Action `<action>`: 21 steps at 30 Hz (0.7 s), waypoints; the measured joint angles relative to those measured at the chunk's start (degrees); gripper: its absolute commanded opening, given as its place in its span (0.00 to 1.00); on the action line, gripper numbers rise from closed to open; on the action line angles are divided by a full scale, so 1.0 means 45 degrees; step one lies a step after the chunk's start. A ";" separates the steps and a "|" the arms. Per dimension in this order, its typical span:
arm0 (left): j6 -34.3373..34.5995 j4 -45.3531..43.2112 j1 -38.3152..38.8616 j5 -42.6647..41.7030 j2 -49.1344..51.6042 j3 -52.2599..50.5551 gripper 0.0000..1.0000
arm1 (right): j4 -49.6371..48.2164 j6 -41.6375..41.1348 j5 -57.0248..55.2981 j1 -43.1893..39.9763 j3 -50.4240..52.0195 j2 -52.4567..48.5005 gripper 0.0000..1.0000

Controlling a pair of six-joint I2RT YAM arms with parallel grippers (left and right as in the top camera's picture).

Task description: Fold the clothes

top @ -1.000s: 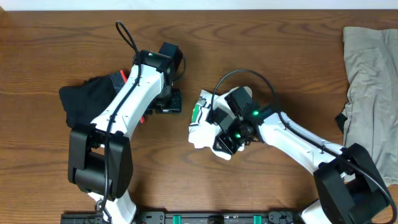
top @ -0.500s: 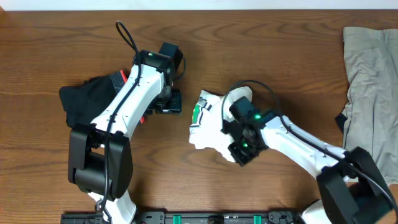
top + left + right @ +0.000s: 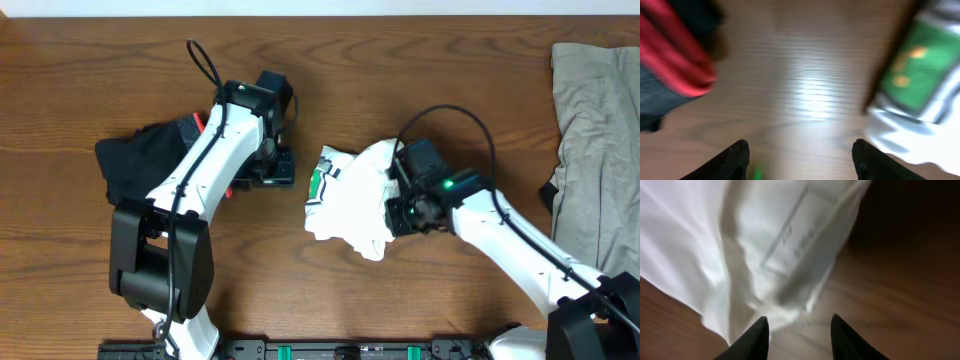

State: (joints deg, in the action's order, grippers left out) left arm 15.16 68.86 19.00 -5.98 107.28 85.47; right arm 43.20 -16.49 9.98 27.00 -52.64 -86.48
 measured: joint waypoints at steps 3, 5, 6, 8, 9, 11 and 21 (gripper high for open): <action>0.0000 -0.0563 0.0165 -0.1112 0.0000 -0.0092 0.68 | -0.0840 -0.0117 0.0986 -0.0141 0.0000 -0.0063 0.39; 0.0000 -0.0845 0.0413 -0.1613 0.0000 -0.0291 0.67 | -0.1389 -0.0175 0.1642 -0.0121 0.0000 -0.0175 0.38; 0.0000 -0.1020 0.0563 -0.1792 0.0000 -0.0471 0.67 | -0.1603 -0.0199 0.1938 -0.0117 0.0000 -0.0257 0.37; 0.0005 -0.1355 0.0855 -0.2093 0.0000 -0.0933 0.66 | -0.1943 -0.0219 0.2302 -0.0112 0.0000 -0.0423 0.35; 0.0000 -0.1554 0.1010 -0.2268 0.0000 -0.1219 0.66 | -0.2069 -0.0238 0.2463 -0.0102 0.0000 -0.0495 0.34; 0.0005 -0.2030 0.1331 -0.2535 0.0000 -0.1889 0.66 | -0.2225 -0.0257 0.2618 -0.0102 0.0000 -0.0597 0.34; 0.0194 -0.3075 0.1671 -0.2987 0.0010 -0.3808 0.44 | -0.3079 -0.0525 0.2929 -0.0102 0.0000 -0.1734 0.06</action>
State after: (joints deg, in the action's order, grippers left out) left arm 16.03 55.02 26.52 -19.42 107.33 68.34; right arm 29.34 -18.85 23.16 26.55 -52.64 -94.28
